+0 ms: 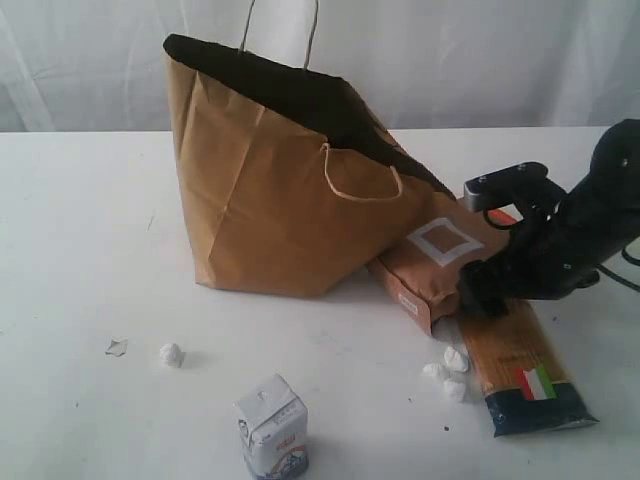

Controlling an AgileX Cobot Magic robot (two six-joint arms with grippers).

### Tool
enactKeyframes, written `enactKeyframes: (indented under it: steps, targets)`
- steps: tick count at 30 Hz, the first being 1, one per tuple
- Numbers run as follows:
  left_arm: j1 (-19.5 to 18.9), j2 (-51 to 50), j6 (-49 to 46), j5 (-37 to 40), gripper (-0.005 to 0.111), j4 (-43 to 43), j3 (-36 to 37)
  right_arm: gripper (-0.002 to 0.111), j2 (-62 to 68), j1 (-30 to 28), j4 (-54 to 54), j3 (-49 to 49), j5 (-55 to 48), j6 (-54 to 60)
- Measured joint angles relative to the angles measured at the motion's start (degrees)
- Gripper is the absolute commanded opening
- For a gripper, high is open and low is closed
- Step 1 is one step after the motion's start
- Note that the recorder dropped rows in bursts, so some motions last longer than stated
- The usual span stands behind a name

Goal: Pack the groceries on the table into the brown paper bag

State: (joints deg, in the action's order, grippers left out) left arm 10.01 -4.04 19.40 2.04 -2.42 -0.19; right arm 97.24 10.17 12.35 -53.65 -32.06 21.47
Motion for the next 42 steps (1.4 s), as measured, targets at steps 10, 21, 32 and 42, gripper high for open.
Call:
enactKeyframes:
  steps: [10, 21, 32, 42]
  targets:
    - [0.0, 0.0, 0.0, -0.11, 0.0, 0.11, 0.0, 0.082, 4.16, 2.97, -2.53, -0.13, 2.68, -1.44]
    - [0.0, 0.0, 0.0, -0.23, 0.0, 0.22, 0.0, 0.082, 4.51, 2.97, -8.74, -0.42, 5.25, -8.55]
    - [0.0, 0.0, 0.0, -0.34, 0.0, 0.46, 0.0, 0.052, 6.68, 2.97, -9.74, -0.46, 6.2, -11.05]
    - [0.0, 0.0, 1.91, -0.34, 0.0, 0.46, 0.0, 0.0, 6.58, 2.97, -9.83, -1.15, 3.79, -12.85]
